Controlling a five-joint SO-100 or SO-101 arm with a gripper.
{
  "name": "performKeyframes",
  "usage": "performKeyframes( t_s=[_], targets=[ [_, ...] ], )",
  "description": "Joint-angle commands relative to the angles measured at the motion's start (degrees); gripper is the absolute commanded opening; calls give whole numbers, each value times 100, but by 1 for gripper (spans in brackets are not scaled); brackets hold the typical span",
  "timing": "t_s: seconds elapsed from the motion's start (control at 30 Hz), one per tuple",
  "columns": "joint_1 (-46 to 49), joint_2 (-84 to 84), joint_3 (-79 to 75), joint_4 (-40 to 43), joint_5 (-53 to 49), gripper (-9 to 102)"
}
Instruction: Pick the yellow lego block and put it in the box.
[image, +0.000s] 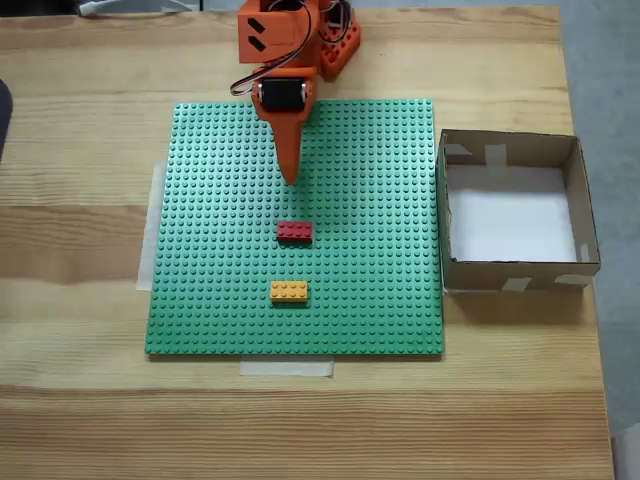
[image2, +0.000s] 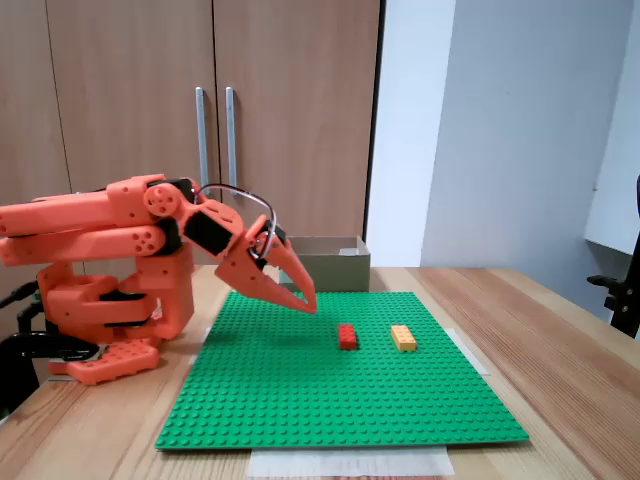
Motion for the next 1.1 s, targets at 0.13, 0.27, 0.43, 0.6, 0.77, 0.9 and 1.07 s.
performKeyframes(
  t_s=[0.13,0.27,0.43,0.6,0.77,0.9,1.07],
  targets=[
    [-44,44,44,18,-26,-1],
    [-44,44,44,18,-26,-1],
    [167,44,44,18,229,-1],
    [255,-88,18,-105,378,-1],
    [246,-826,-492,-360,343,-1],
    [255,-1916,-1362,-325,431,-1],
    [193,-3173,-2830,211,668,-1]
  ],
)
